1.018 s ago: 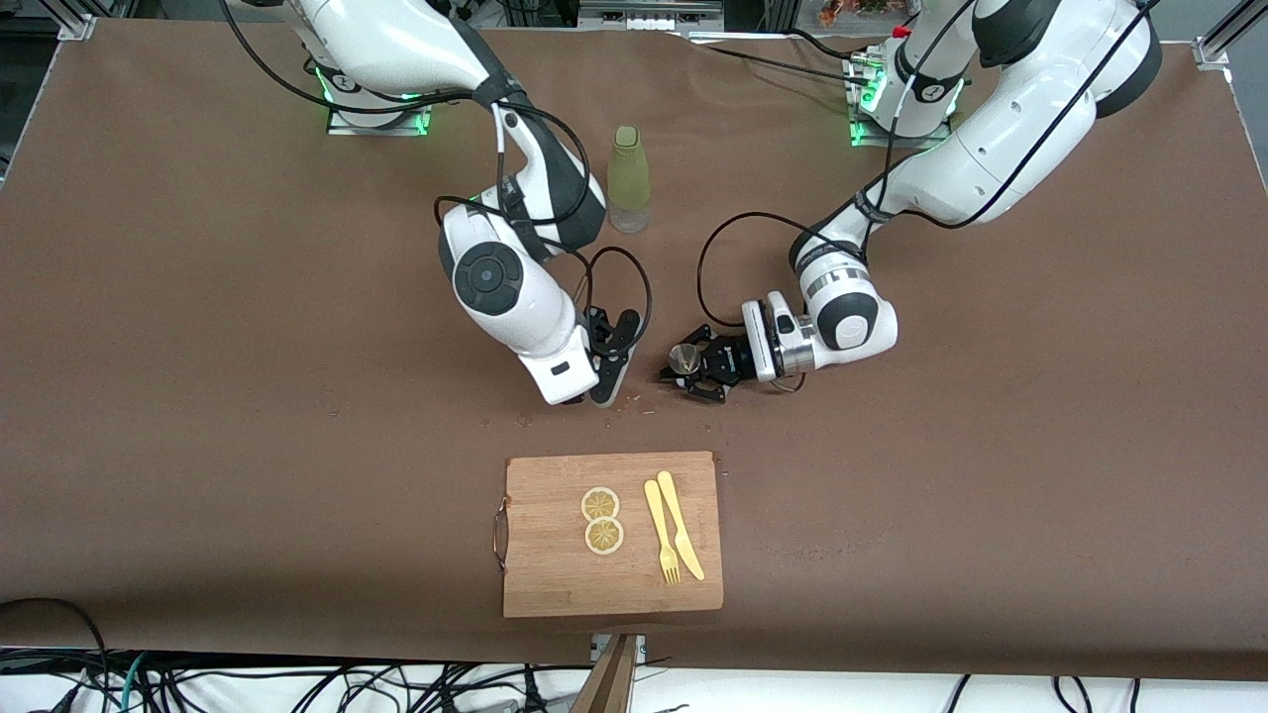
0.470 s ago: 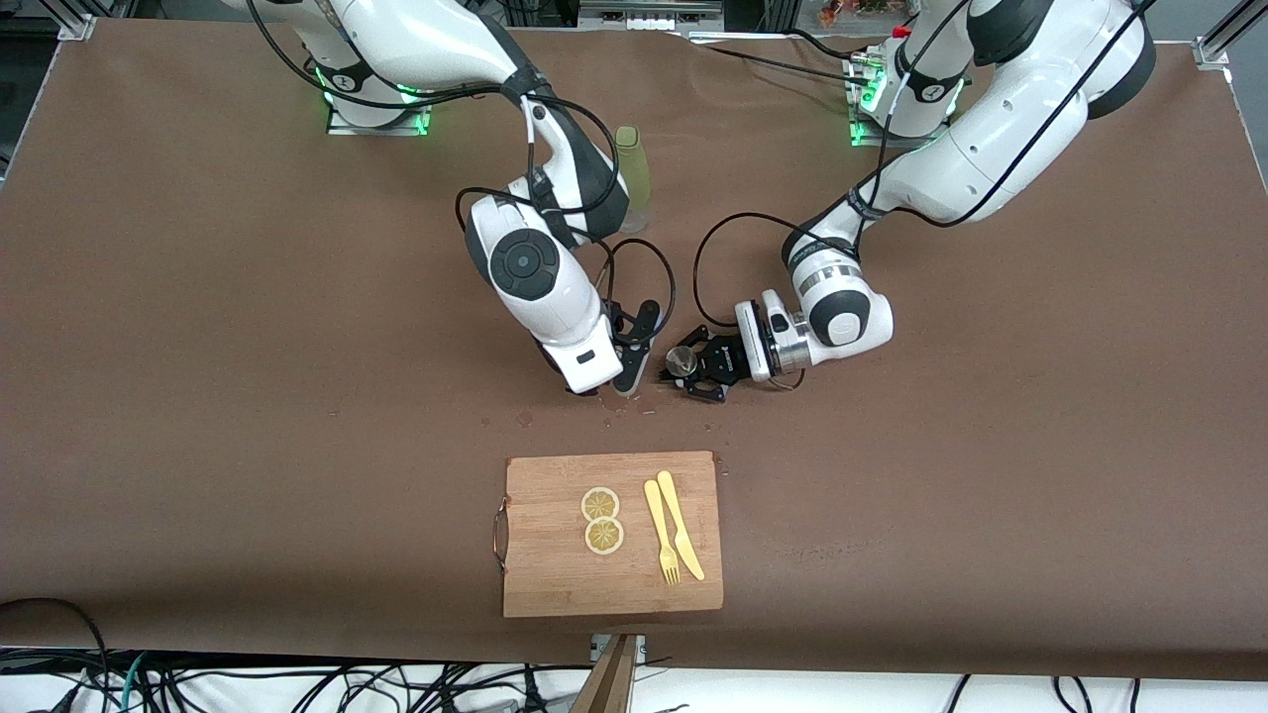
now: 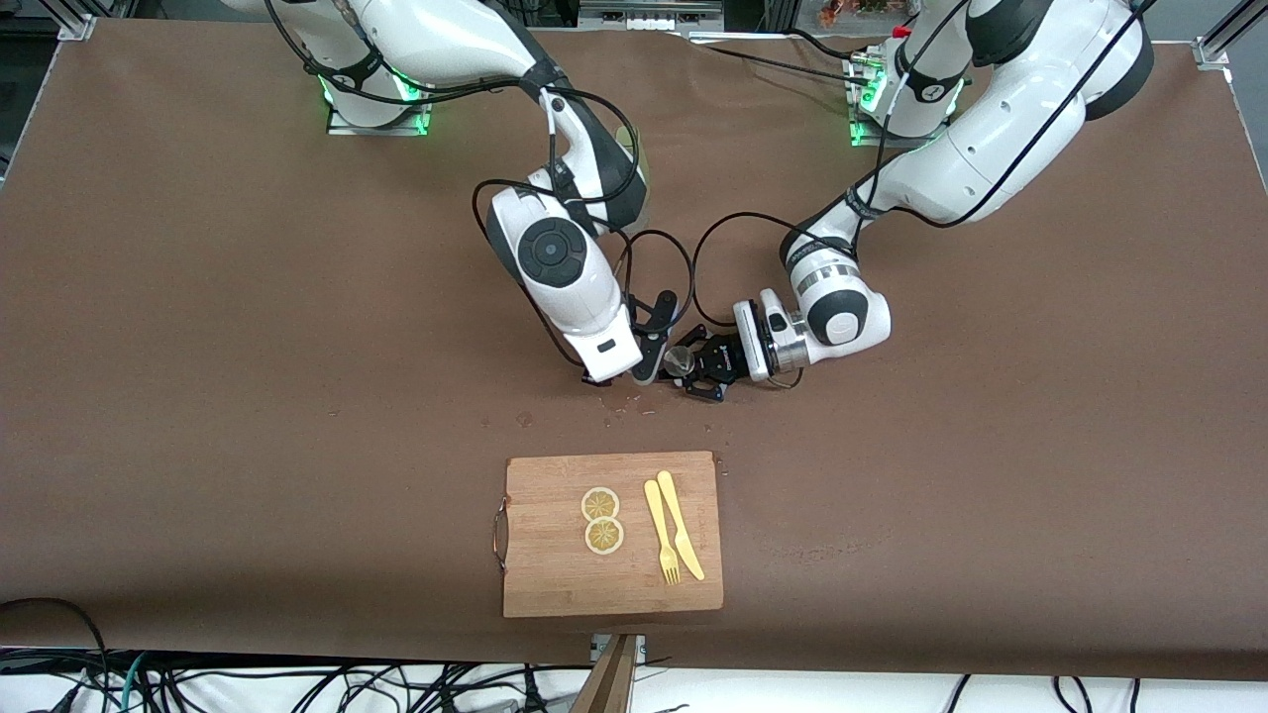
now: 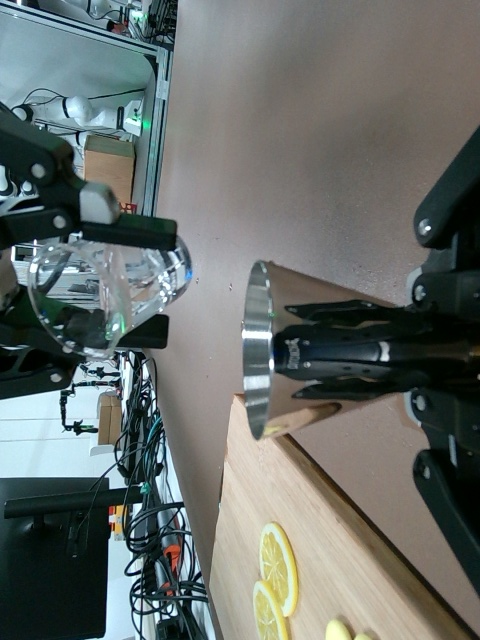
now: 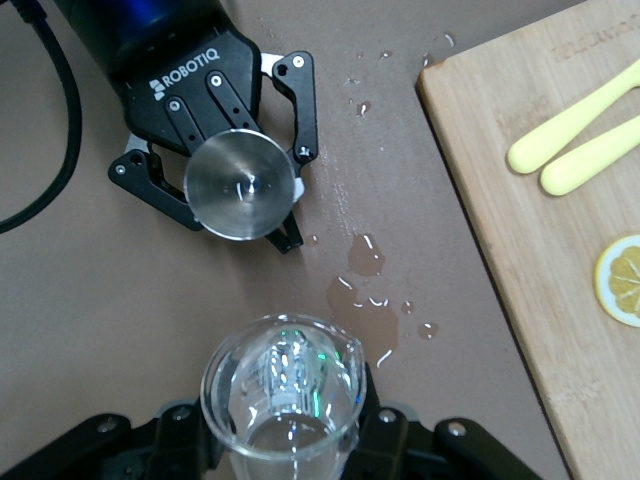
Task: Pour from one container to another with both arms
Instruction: 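Bring the glass cup above the jigger with the right gripper, then tilt the glass cup with the right gripper to pour into the jigger, then carry the glass cup back with the right gripper while the left gripper returns the jigger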
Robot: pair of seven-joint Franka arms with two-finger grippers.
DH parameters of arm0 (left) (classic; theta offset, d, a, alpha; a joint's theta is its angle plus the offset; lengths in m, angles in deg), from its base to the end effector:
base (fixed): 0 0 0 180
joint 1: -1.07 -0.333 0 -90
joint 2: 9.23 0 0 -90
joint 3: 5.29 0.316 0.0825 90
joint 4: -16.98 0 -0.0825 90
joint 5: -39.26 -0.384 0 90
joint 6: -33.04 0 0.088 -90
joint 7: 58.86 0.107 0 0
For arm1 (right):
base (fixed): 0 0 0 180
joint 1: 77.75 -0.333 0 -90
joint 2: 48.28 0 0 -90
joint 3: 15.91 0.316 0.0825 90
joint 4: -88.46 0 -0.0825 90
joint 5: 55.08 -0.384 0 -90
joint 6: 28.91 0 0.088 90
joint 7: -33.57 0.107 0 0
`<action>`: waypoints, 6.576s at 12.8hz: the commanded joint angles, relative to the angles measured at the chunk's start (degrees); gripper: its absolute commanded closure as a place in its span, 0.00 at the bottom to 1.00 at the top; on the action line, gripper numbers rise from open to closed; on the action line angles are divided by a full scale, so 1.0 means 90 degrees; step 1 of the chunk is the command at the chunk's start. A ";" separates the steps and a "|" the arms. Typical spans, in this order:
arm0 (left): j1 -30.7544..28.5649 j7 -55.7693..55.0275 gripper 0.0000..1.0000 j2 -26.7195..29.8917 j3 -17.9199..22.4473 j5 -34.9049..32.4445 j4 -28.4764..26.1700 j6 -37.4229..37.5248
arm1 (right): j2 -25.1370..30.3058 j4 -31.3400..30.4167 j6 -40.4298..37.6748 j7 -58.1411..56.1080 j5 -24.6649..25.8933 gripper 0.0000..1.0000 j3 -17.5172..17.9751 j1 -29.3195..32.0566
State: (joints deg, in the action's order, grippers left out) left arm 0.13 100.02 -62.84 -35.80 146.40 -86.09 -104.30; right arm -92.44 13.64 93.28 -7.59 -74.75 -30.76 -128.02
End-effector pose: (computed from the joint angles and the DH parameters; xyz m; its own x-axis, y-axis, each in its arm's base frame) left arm 0.5407 -0.3075 0.0791 0.1302 -0.2213 0.9665 -0.9639 -0.2567 0.0711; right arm 0.5738 0.4845 0.2993 0.3217 0.9365 0.1396 0.9468 -0.3188 -0.0430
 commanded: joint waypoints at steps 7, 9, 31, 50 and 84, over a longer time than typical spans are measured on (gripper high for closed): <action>0.0134 0.1262 1.00 -0.0323 -0.0077 0.0614 0.0007 -0.0247 | -0.0298 0.0403 -0.0061 0.0345 0.0144 0.83 -0.0255 -0.0361; 0.0154 0.1253 1.00 -0.0371 -0.0077 0.0624 0.0007 -0.0247 | -0.0347 0.0452 -0.0061 0.0375 0.0144 0.83 -0.0264 -0.0390; 0.0261 0.1155 1.00 -0.0333 -0.0096 0.0624 0.0056 -0.0237 | -0.0484 0.0589 -0.0071 0.0394 0.1170 0.83 -0.0362 -0.0645; 0.0212 0.0901 1.00 -0.0196 -0.0087 0.0585 0.0056 -0.0179 | -0.0269 0.0589 -0.0032 0.0219 0.0058 0.83 -0.0080 0.0028; -0.3254 -0.1493 1.00 0.0743 0.3018 -0.4063 -0.0335 0.5592 | 0.0327 -0.2878 -0.1712 -1.0943 -0.4045 0.81 0.1806 0.7539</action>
State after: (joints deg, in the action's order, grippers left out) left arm -27.71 83.92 -54.52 -8.88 111.19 -89.43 -56.18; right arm -89.63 -11.75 77.69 -104.55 -110.81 -14.89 -61.35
